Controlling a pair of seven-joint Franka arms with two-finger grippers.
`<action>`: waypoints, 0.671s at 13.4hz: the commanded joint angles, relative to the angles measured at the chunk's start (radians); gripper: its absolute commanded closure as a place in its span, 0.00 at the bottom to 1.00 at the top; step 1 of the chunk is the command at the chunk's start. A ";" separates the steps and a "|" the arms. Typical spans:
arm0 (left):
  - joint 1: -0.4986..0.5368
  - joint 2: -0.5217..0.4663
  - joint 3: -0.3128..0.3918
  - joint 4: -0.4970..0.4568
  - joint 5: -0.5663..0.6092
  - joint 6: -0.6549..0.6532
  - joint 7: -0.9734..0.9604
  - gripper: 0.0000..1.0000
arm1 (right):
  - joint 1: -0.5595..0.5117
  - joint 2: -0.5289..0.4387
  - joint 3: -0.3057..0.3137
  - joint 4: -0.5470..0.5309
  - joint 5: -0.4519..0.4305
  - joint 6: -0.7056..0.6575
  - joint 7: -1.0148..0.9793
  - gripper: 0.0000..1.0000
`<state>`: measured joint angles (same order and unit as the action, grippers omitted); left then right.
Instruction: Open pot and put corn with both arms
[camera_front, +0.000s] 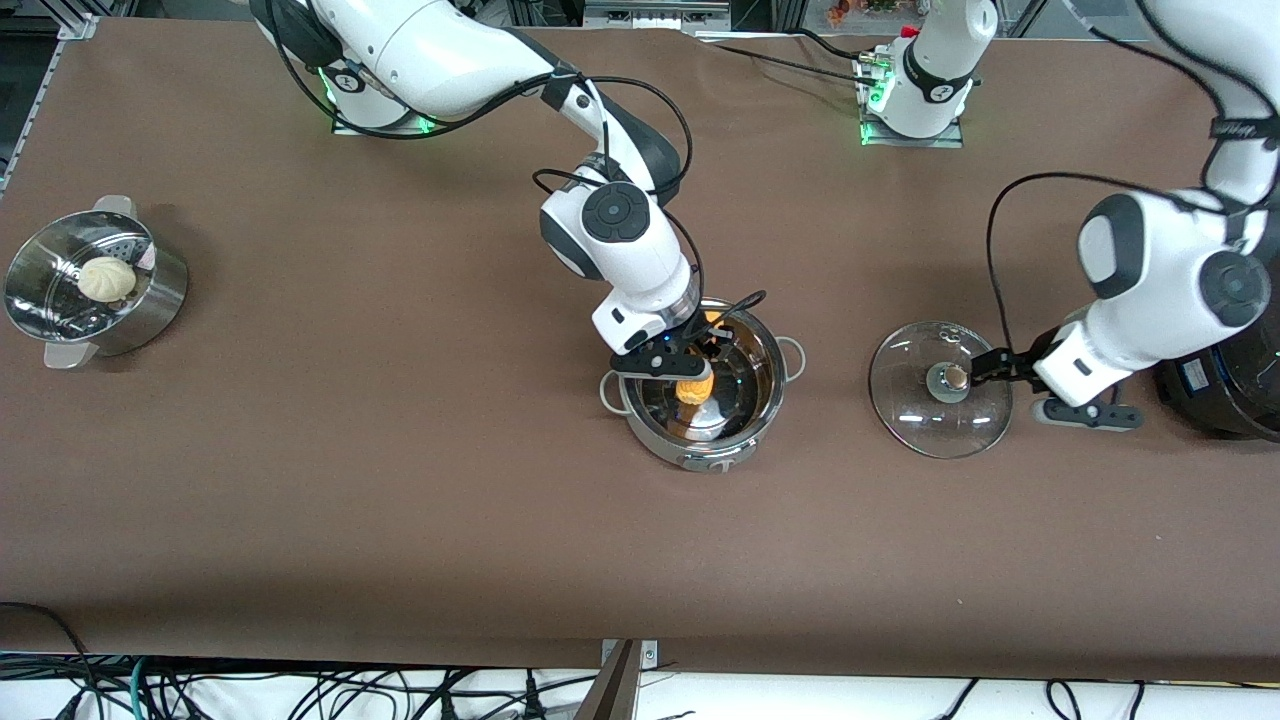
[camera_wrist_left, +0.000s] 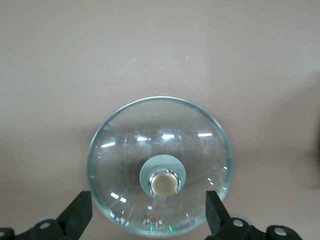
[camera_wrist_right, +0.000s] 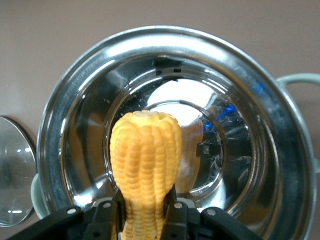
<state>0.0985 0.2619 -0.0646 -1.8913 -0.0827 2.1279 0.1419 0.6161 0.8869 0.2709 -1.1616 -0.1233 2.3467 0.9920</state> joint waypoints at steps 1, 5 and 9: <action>0.006 -0.085 0.018 0.107 0.020 -0.187 -0.018 0.00 | 0.010 0.030 -0.006 0.040 -0.025 0.000 0.022 0.20; 0.003 -0.105 0.013 0.421 0.120 -0.526 -0.060 0.00 | 0.010 0.029 -0.018 0.039 -0.094 0.000 0.004 0.00; 0.001 -0.116 -0.003 0.445 0.159 -0.562 -0.211 0.00 | 0.001 -0.023 -0.035 0.042 -0.104 -0.074 -0.038 0.00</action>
<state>0.1009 0.1253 -0.0588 -1.4753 0.0433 1.5880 -0.0207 0.6169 0.8968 0.2532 -1.1383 -0.2039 2.3373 0.9834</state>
